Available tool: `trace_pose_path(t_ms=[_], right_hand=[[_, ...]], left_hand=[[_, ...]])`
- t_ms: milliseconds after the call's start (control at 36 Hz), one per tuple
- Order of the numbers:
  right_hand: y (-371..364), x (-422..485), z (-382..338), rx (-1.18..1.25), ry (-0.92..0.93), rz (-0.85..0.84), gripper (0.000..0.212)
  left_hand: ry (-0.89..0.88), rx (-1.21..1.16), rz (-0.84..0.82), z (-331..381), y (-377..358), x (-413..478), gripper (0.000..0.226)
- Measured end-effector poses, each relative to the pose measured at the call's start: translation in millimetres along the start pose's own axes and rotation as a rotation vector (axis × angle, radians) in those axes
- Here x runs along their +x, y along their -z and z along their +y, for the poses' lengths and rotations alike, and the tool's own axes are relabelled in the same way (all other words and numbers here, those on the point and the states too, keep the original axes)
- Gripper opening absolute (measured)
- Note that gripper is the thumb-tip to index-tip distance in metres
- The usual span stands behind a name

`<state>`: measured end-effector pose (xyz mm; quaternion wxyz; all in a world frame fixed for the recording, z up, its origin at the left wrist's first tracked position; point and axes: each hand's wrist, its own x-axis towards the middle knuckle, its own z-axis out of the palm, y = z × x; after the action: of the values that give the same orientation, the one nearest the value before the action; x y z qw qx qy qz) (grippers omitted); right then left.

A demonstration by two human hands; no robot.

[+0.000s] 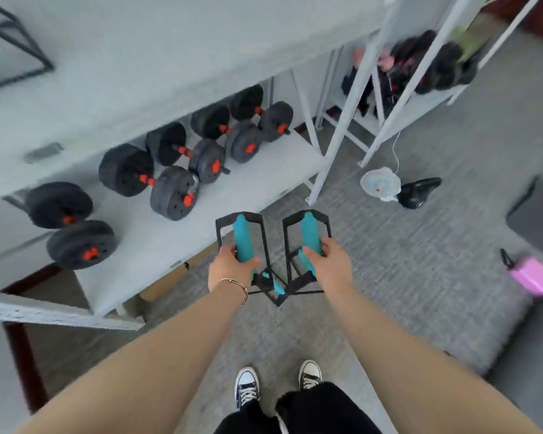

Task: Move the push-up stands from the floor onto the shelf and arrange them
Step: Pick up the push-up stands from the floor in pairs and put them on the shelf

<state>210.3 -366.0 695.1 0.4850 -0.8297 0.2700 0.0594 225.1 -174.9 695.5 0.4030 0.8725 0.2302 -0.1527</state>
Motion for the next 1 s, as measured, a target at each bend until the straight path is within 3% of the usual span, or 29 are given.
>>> trace_pose_path(t_ms=[194, 500, 694, 778, 889, 1000], right_hand=[[32, 19, -80, 0.07, 0.137, -0.03, 0.04], [76, 65, -168, -0.05, 0.408, -0.19, 0.029], [109, 86, -223, 0.008, 0.545, -0.314, 0.015], [117, 90, -253, 0.052, 0.563, -0.375, 0.02], [117, 96, -293, 0.102, 0.578, -0.373, 0.036], [108, 107, -331, 0.163, 0.597, -0.387, 0.034]], left_hand=[[-0.01, -0.042, 0.118, 61, 37, 1, 0.049], [0.004, -0.199, 0.379, 134, 66, -16, 0.049], [-0.006, -0.327, 0.489, 176, 89, -38, 0.026], [-0.029, -0.428, 0.51, 194, 103, -43, 0.023], [-0.043, -0.465, 0.584, 214, 129, -37, 0.03], [-0.048, -0.543, 0.627, 233, 160, -18, 0.051]])
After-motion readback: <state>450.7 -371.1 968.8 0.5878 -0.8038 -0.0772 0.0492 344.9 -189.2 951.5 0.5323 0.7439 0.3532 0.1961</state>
